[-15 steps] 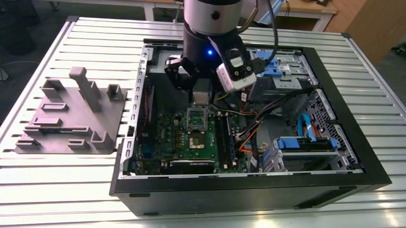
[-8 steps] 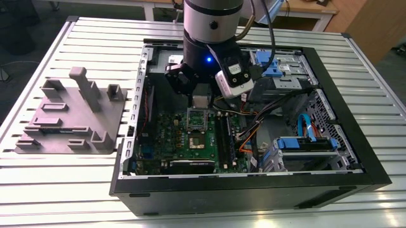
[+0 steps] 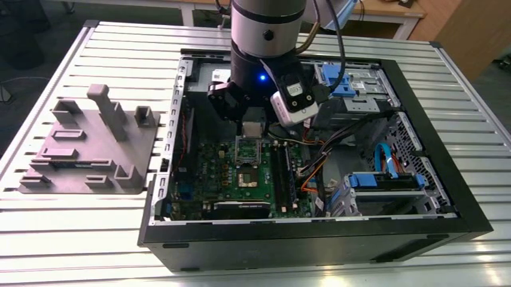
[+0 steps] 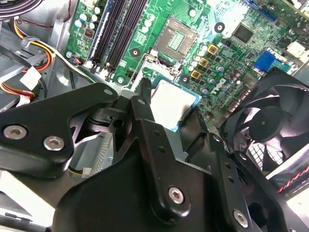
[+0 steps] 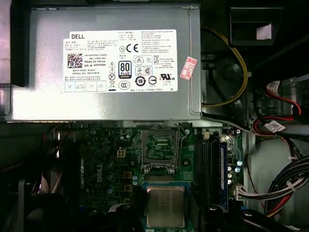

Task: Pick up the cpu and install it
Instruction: 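Place the cpu into insertion slot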

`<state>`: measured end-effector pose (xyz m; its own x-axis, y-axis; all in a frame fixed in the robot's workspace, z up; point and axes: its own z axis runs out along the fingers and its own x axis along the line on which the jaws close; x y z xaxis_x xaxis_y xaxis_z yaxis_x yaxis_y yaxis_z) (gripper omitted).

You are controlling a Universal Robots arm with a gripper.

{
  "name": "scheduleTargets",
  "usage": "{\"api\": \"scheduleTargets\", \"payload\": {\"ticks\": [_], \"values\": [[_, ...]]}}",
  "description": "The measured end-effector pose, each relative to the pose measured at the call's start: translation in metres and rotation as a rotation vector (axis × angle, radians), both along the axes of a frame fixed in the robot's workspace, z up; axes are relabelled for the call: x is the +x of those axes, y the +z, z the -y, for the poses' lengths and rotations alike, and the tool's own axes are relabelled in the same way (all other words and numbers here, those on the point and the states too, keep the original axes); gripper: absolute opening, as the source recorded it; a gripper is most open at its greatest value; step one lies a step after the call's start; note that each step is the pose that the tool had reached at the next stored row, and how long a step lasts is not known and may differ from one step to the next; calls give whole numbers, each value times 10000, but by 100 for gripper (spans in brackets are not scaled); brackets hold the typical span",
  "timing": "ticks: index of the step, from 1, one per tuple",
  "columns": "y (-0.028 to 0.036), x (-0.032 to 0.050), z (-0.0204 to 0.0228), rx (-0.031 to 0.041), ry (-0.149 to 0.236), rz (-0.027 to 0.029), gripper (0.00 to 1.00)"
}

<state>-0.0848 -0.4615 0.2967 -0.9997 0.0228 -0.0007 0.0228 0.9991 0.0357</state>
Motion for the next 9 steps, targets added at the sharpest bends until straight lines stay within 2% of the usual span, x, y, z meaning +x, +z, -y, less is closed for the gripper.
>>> {"api": "scheduleTargets", "payload": {"ticks": [9], "values": [[0, 0, 0, 1, 0, 0, 47]]}}
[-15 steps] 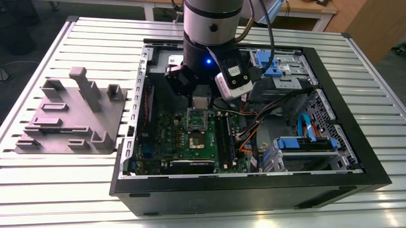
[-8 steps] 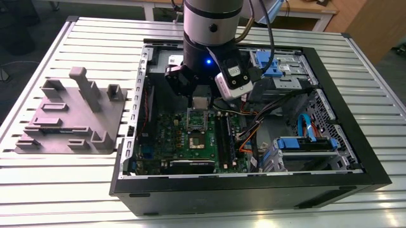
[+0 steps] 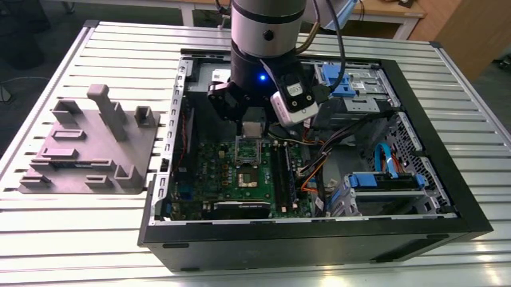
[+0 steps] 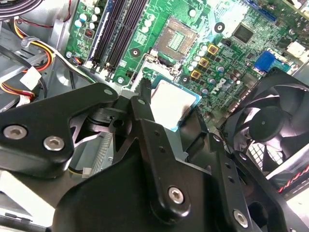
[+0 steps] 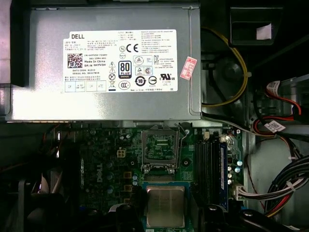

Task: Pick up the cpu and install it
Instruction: 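Place the cpu into insertion slot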

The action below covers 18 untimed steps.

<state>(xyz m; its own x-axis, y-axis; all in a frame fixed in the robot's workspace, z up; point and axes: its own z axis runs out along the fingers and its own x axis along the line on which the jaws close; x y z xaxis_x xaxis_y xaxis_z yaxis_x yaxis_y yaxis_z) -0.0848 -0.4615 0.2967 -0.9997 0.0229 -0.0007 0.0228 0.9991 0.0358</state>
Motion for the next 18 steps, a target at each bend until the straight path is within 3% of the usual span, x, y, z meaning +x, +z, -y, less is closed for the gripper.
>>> {"api": "scheduleTargets", "payload": {"ticks": [2, 18], "values": [[-10, 0, 0, 3, 0, 2, 47], [-263, 0, 12, 1, 0, 0, 47]]}}
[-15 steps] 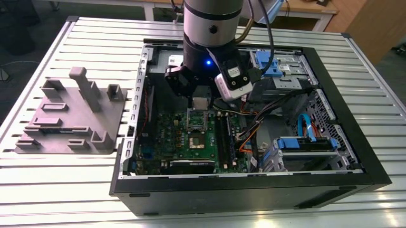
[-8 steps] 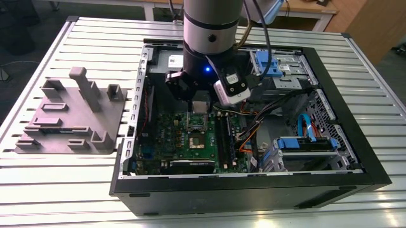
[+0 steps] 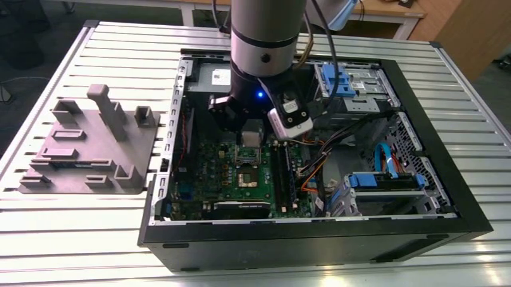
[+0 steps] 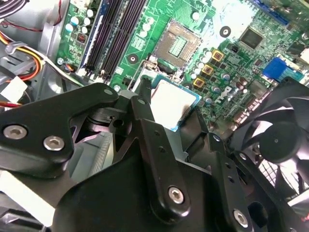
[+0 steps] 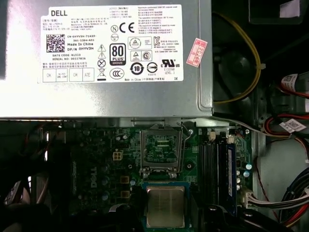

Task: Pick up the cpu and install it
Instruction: 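Place the cpu into insertion slot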

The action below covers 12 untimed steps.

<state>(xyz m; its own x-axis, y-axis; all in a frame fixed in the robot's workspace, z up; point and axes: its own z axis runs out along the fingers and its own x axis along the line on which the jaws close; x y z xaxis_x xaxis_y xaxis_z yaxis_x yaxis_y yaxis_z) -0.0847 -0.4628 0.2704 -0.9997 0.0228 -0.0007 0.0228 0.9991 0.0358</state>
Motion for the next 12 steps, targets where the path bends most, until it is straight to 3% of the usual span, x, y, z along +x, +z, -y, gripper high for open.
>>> {"api": "scheduleTargets", "payload": {"ticks": [5, 12], "values": [[-71, 1, 8, -2, 1, -1, 47], [-150, 0, 84, 3, 85, 0, 47]]}}
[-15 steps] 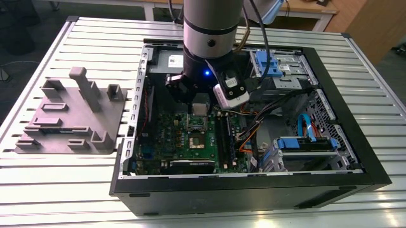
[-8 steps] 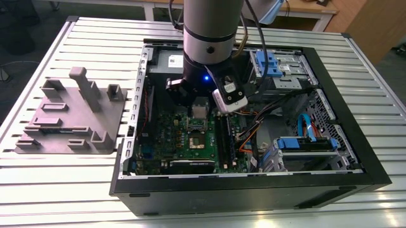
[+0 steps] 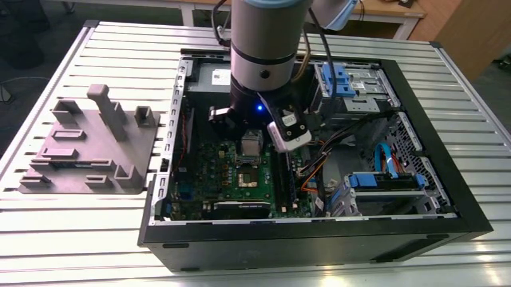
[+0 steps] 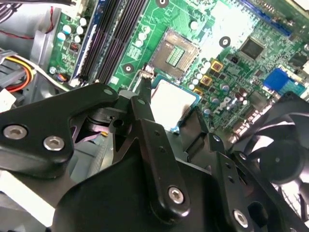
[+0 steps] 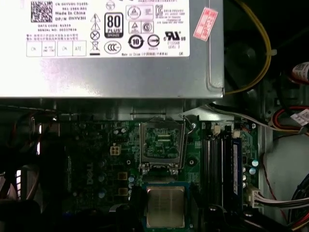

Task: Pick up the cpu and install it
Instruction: 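Place the cpu into insertion slot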

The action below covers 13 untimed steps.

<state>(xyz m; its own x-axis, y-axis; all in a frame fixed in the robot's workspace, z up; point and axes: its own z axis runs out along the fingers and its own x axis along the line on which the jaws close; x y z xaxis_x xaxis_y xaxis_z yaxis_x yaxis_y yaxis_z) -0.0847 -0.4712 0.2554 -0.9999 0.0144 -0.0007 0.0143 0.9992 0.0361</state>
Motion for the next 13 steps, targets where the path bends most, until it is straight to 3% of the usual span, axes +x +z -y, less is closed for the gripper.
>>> {"api": "scheduleTargets", "payload": {"ticks": [4, 13], "values": [[-68, 0, 6, -2, -11, -1, 47], [-107, -1, 67, -1, -24, 0, 47]]}}
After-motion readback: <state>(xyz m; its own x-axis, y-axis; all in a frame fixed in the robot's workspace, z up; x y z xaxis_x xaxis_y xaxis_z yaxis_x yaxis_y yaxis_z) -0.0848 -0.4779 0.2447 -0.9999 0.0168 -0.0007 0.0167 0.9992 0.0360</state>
